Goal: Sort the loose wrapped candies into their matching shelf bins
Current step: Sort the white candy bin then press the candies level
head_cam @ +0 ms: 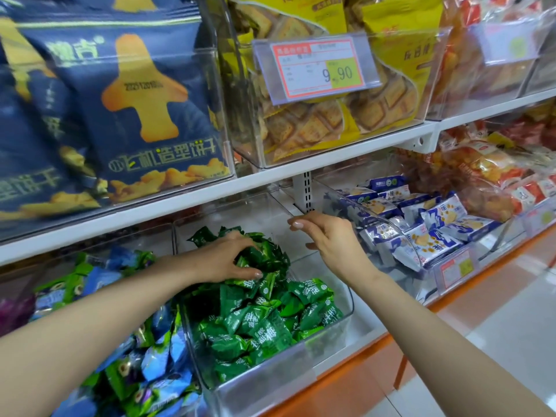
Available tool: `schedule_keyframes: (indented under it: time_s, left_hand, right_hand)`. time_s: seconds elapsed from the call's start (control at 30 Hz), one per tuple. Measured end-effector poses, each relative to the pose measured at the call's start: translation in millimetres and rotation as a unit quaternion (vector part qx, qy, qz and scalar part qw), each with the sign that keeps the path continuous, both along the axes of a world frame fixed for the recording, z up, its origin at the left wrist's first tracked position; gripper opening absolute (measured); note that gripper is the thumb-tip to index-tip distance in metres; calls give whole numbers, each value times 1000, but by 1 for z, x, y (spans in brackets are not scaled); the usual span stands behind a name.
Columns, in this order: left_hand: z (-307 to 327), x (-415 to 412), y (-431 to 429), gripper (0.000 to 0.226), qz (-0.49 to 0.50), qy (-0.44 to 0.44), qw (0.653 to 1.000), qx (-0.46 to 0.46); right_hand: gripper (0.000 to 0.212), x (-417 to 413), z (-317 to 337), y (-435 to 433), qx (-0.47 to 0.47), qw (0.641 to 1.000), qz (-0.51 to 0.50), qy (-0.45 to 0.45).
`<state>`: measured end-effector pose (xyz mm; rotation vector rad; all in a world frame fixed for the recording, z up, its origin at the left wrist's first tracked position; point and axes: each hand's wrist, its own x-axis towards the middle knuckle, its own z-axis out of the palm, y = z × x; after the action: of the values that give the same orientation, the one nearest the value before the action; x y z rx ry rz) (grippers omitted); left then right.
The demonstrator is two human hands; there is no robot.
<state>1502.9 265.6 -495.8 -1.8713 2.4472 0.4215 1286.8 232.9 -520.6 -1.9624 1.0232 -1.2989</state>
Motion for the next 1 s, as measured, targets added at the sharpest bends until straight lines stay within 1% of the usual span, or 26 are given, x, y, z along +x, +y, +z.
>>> schedule_keyframes:
  time_s: [0.07, 0.13, 0.27, 0.33, 0.4, 0.43, 0.53, 0.6, 0.67, 0.7, 0.73, 0.8, 0.9, 1.0]
  left_hand:
    - [-1, -7, 4, 60, 5, -13, 1000, 20]
    - [3, -12, 16, 63, -12, -22, 999, 24]
    - [16, -3, 66, 74, -39, 2, 998, -47]
    - [19, 10, 99, 83, -36, 0, 996, -82]
    - [18, 27, 130, 88, -33, 6, 994, -103]
    - [19, 34, 143, 86, -39, 8, 994, -104]
    - [17, 52, 173, 64, -66, -16, 993, -102]
    - [16, 60, 190, 63, -65, -16, 991, -115]
    - [13, 69, 208, 67, -53, 4, 989, -135]
    - [11, 73, 218, 63, -52, 23, 987, -148]
    - [10, 77, 229, 53, -53, 44, 984, -163]
    - [9, 83, 252, 39, -51, 75, 978, -186]
    - [7, 91, 283, 42, -42, 96, 974, -201]
    - [4, 102, 307, 37, -36, 114, 969, -215]
  right_hand:
    - [25, 1, 2, 2, 3, 1000, 0, 2]
    - [24, 2, 3, 3, 9, 1000, -3, 1]
    - [24, 2, 7, 9, 12, 1000, -6, 12]
    - [23, 3, 11, 15, -3, 999, -6, 42]
    - [22, 2, 16, 21, -38, 995, -8, 87]
    - [23, 3, 19, 25, -49, 992, -9, 112]
    - [29, 7, 24, 36, -53, 976, -9, 211]
    - [27, 14, 26, 50, -62, 961, -26, 267]
    - [21, 25, 27, 69, -84, 961, -38, 262]
    - [18, 31, 27, 82, -94, 962, -35, 253]
    - [17, 39, 27, 96, -99, 963, -28, 250]
    - [21, 57, 28, 122, -106, 962, 4, 251]
    - [26, 83, 34, 156, -82, 960, 71, 260]
    - [27, 112, 42, 178, -99, 950, 99, 279]
